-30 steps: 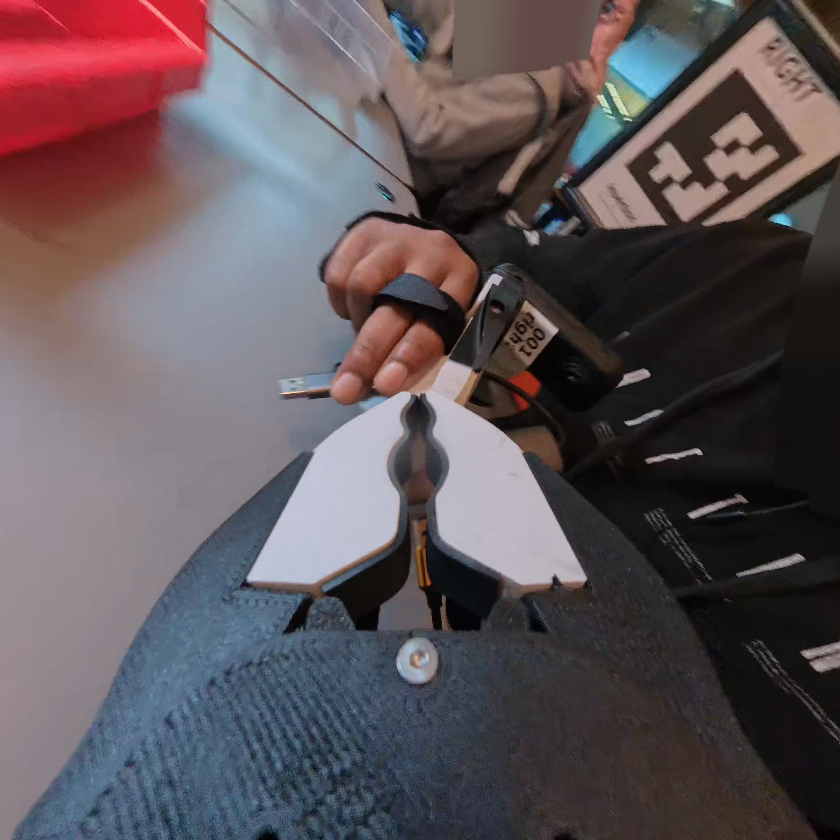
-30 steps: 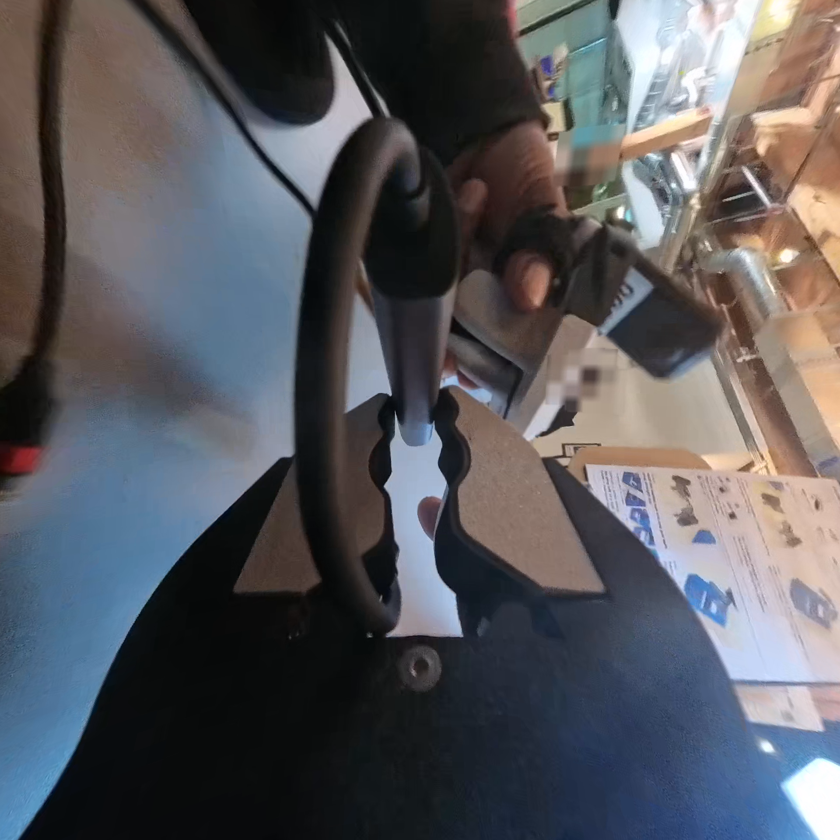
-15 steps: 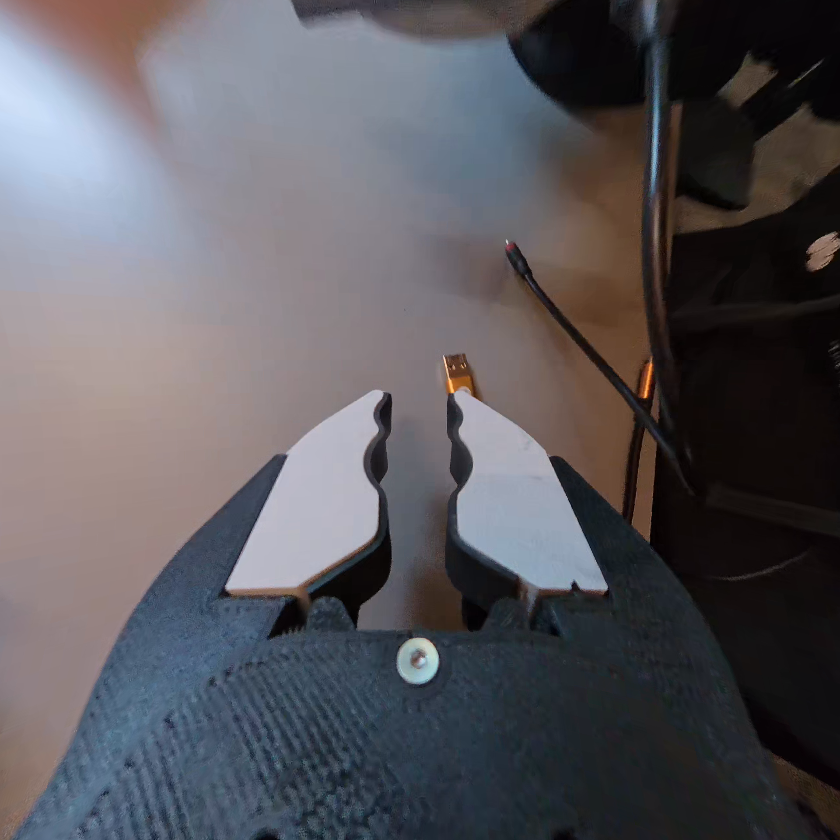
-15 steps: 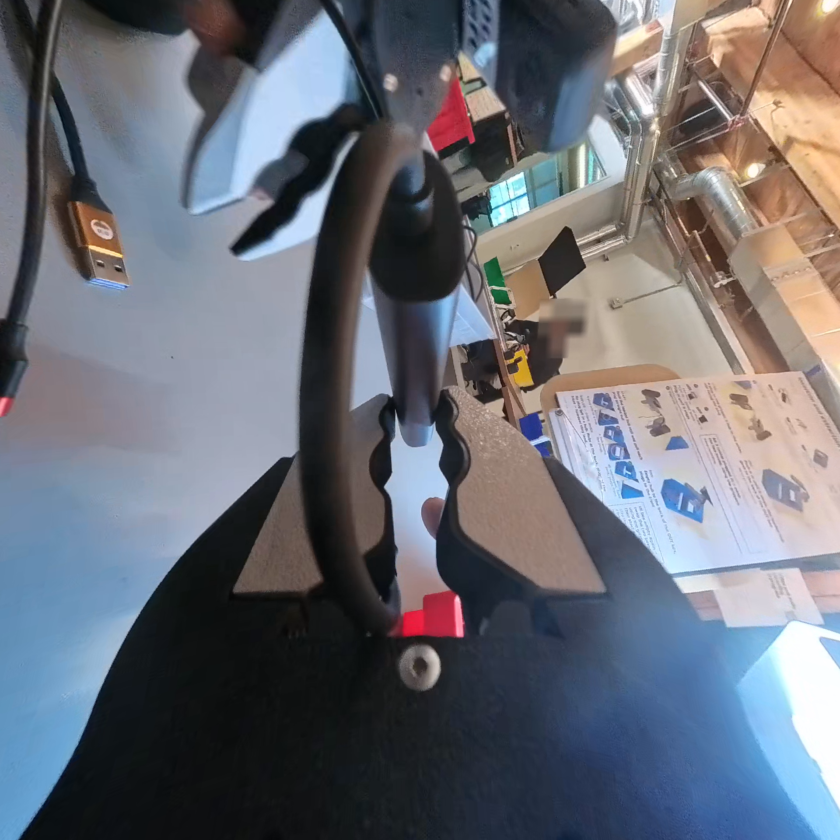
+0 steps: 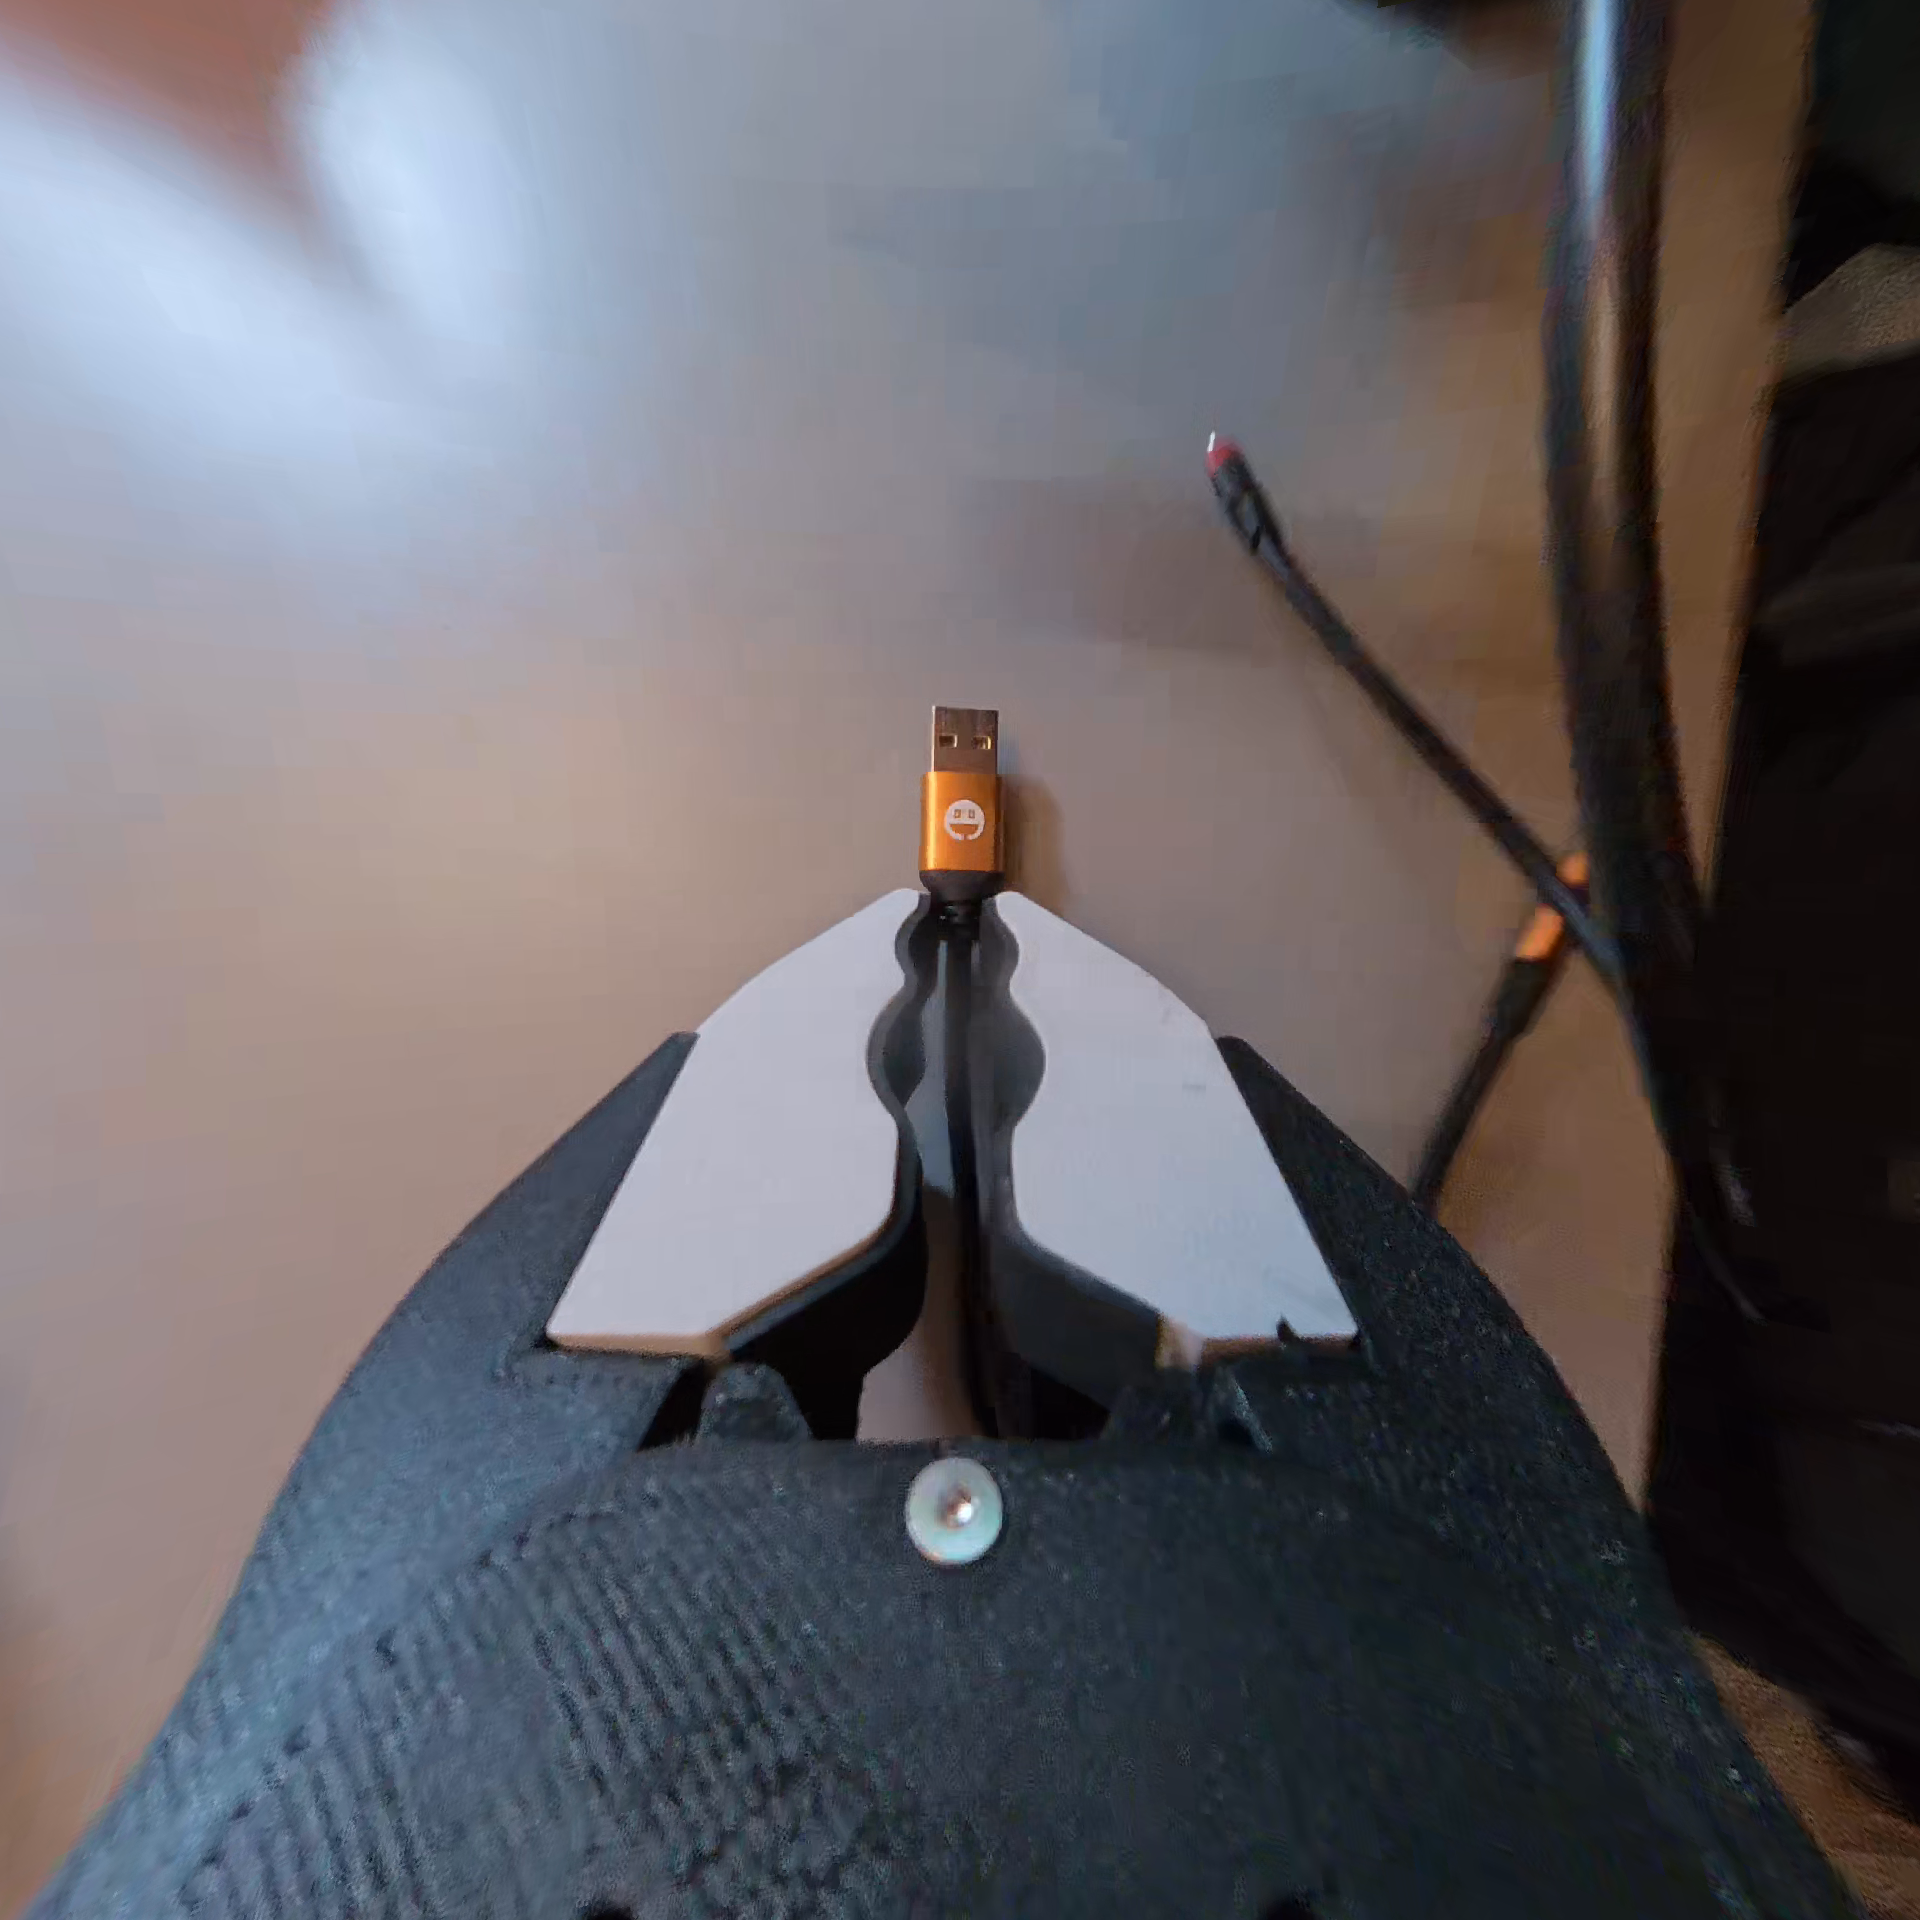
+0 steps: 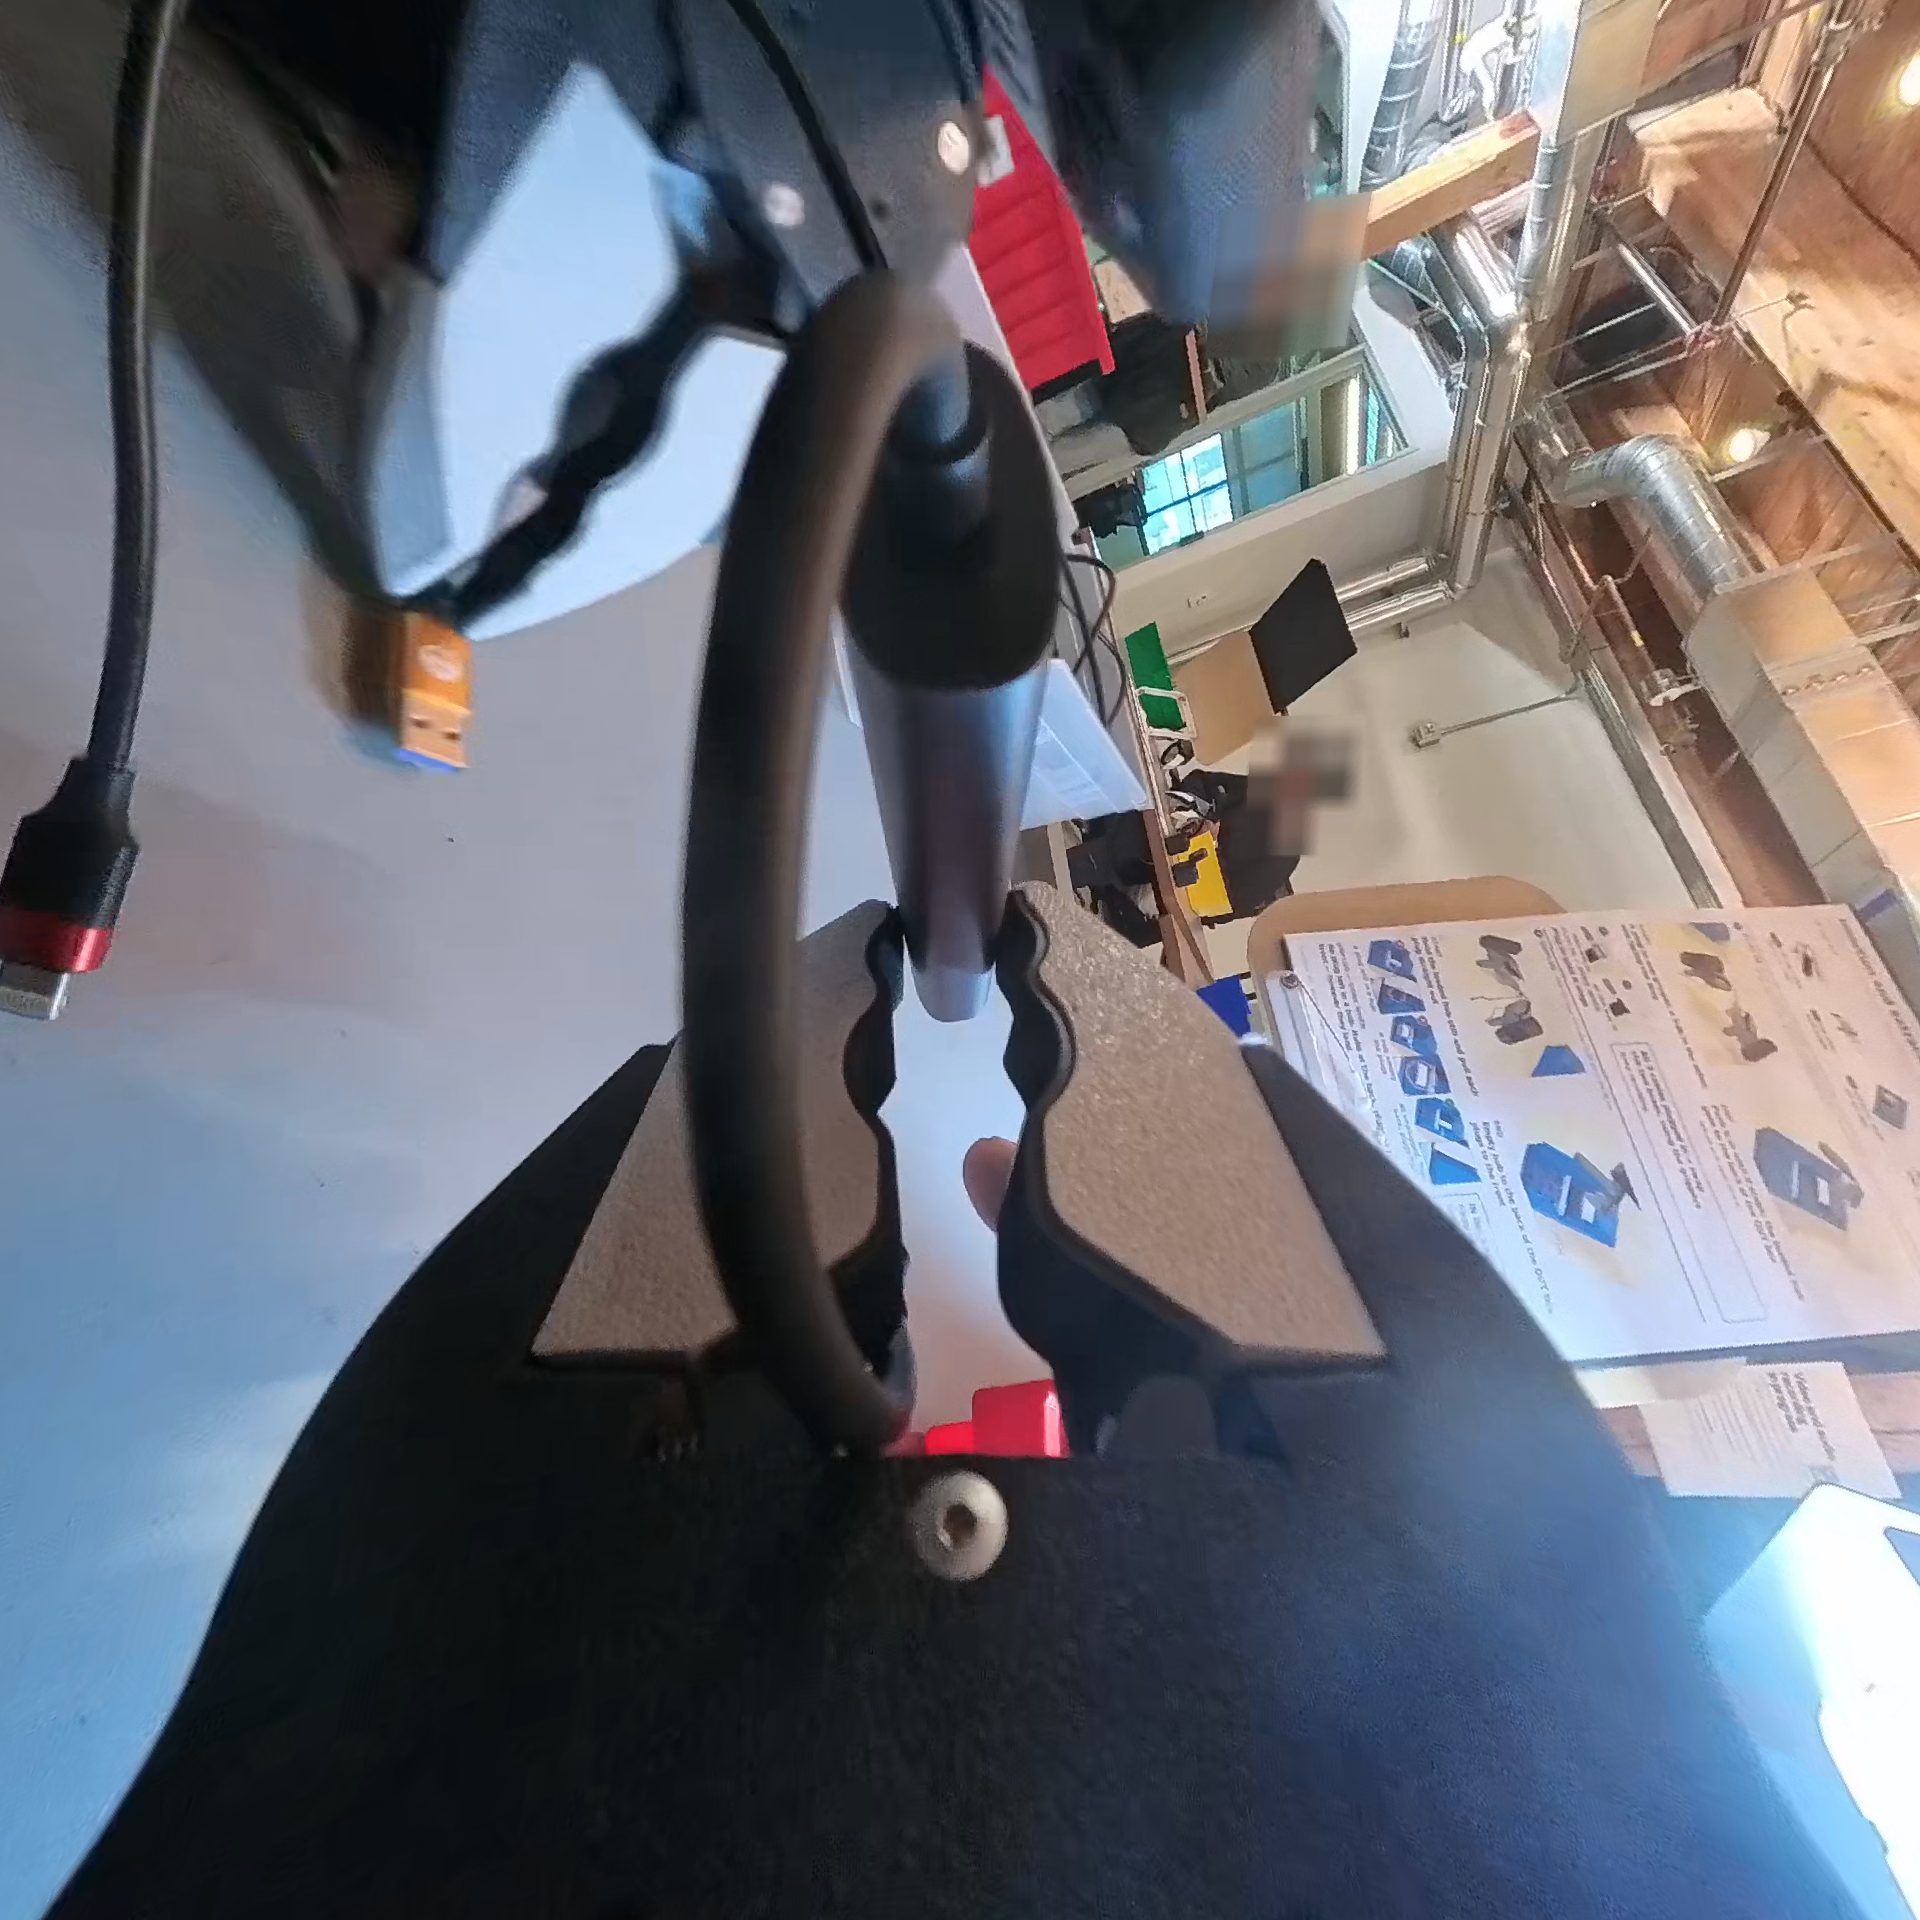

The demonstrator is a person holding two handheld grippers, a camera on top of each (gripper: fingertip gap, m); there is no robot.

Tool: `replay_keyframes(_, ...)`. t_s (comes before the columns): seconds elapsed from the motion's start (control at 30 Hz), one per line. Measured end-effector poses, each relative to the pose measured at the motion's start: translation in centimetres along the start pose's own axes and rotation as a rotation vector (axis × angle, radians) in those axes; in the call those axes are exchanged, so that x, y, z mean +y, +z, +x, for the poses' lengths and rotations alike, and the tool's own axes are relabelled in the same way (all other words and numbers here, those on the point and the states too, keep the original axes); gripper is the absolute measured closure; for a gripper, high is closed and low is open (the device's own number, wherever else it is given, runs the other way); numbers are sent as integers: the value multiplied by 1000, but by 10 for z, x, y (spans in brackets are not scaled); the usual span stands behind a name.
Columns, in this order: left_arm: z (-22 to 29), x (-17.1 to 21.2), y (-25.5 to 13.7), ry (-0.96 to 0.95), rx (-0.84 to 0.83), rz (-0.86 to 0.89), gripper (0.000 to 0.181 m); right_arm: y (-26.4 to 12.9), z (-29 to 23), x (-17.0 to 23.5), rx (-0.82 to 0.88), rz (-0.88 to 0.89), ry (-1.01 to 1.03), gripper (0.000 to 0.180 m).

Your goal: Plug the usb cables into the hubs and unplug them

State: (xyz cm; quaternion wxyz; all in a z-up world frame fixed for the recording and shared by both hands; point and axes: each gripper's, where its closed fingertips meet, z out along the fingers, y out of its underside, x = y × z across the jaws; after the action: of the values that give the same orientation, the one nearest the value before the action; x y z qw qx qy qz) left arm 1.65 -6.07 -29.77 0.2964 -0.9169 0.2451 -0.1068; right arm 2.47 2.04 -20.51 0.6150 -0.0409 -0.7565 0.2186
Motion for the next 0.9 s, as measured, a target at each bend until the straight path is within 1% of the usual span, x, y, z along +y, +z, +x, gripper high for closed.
replay_keyframes(0.07,-2,-24,-16,-90,137,117,173,1,-4,-1,-10,-6,-35,162)
replay_keyframes(0.13,-11,-47,-34,-139,213,202,173,3,-8,-2,-17,-2,-51,162)
replay_keyframes(0.2,-11,-65,-45,-155,297,246,173,4,-9,-3,-18,0,-52,162)
replay_keyframes(0.23,-12,-70,-45,-148,303,245,173,5,-10,-3,-20,-1,-55,162)
replay_keyframes(0.33,-12,-73,-40,-128,324,214,173,6,-12,-1,-26,-7,-52,162)
replay_keyframes(0.6,-10,-57,-34,-125,327,151,173,11,-16,3,-37,-21,-62,162)
replay_keyframes(0.83,-4,-55,-31,-132,359,125,173,13,-24,4,-46,-67,-182,162)
replay_keyframes(0.9,-5,-54,-31,-138,358,126,173,13,-23,2,-43,-67,-184,162)
